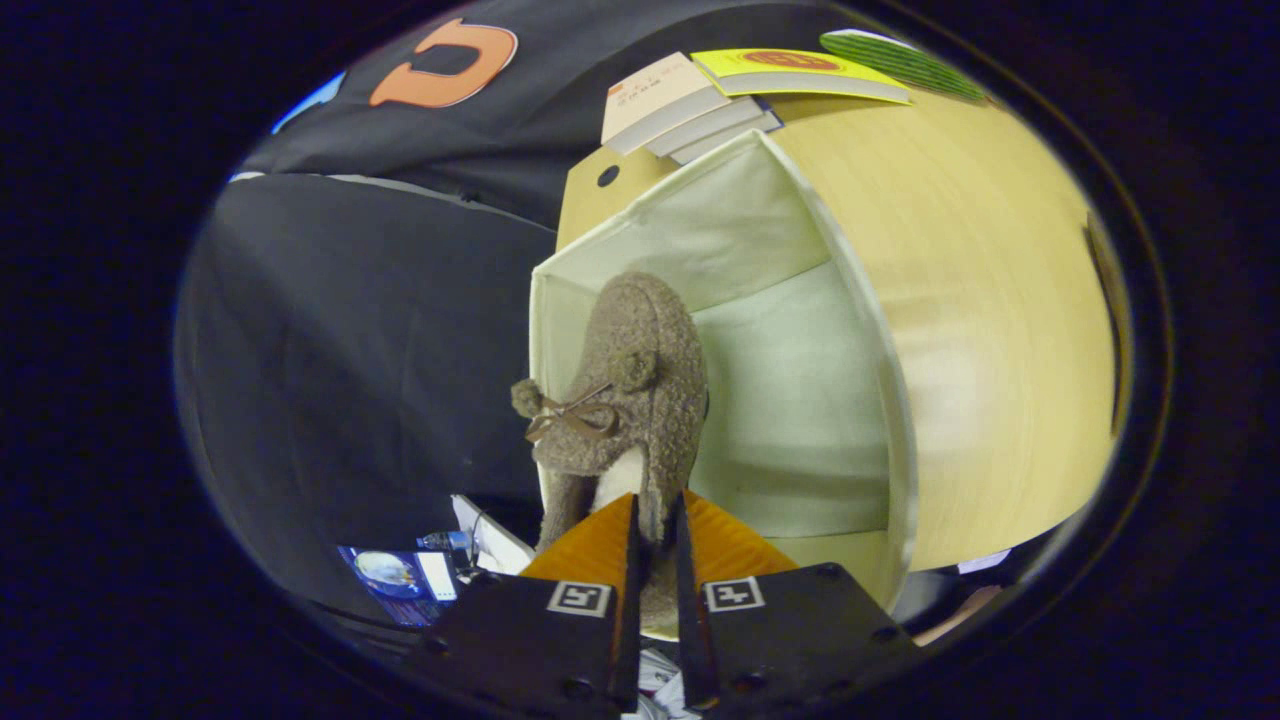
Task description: Open the storage box then place both shoes into the box .Put the left shoe in first, then the right shoe, with the right side of both shoes facing outward in a uniform manner.
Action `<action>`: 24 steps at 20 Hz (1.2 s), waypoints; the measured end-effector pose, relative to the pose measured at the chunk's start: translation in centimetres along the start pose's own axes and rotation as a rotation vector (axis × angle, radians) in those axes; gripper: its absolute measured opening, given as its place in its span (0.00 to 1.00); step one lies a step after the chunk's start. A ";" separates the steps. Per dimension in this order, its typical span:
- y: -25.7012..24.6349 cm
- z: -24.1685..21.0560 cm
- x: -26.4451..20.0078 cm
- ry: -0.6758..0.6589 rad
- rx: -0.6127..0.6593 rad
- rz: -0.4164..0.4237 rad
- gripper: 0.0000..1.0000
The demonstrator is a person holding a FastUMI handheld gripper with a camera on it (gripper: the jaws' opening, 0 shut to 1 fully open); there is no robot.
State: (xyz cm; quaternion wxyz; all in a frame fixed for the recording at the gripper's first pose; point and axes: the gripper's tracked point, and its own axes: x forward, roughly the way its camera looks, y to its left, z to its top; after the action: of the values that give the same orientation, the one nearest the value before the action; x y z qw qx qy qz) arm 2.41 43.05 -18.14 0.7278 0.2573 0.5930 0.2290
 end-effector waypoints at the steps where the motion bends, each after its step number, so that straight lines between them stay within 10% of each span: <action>1: 0.1 0.6 0.0 -0.008 -0.012 0.011 0.31; 8: 1.7 2.6 -4.1 -0.164 -0.232 0.021 0.86; 16: -2.0 8.3 -19.4 -0.588 -0.652 -0.258 0.93; 24: -16.9 9.3 -31.2 -0.615 -0.557 -0.440 0.94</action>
State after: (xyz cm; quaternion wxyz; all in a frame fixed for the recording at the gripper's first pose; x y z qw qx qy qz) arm 5.99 9.28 -4.27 0.9423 -0.0236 0.3063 0.1328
